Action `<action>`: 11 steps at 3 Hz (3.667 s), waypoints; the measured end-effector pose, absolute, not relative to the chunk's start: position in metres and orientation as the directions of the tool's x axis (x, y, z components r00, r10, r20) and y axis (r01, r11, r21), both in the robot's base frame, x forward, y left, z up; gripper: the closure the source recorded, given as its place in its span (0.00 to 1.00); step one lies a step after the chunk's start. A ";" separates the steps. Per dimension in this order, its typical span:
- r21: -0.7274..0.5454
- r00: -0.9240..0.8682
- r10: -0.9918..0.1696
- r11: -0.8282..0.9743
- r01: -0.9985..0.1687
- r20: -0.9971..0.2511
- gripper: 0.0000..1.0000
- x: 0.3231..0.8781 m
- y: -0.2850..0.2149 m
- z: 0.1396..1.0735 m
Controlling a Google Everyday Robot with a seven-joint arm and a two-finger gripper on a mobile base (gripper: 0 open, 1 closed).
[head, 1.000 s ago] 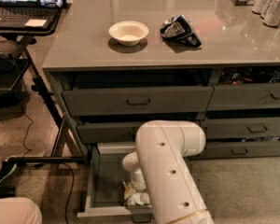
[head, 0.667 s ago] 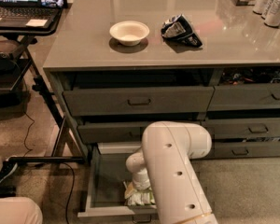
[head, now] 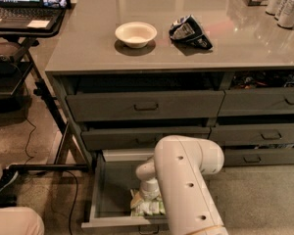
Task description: Pick green jalapeno chip bag from bottom drawer and place on counter
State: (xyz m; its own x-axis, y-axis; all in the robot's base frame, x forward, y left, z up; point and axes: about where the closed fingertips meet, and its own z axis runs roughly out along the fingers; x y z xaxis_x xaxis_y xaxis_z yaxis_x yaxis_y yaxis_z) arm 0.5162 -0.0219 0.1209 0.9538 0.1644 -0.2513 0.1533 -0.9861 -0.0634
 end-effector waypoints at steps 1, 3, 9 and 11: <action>-0.052 0.954 0.141 -0.990 0.132 -0.266 0.02 0.520 -0.024 0.104; -0.024 0.957 0.110 -0.994 0.107 -0.267 0.44 0.522 -0.027 0.103; -0.094 0.995 0.075 -0.992 0.081 0.071 1.00 0.503 -0.020 0.334; -0.048 1.000 0.007 -0.999 0.007 -0.014 1.00 0.454 -0.043 0.403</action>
Offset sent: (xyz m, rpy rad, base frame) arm 0.0122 -0.0076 -0.0262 -0.0704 0.0018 -0.0786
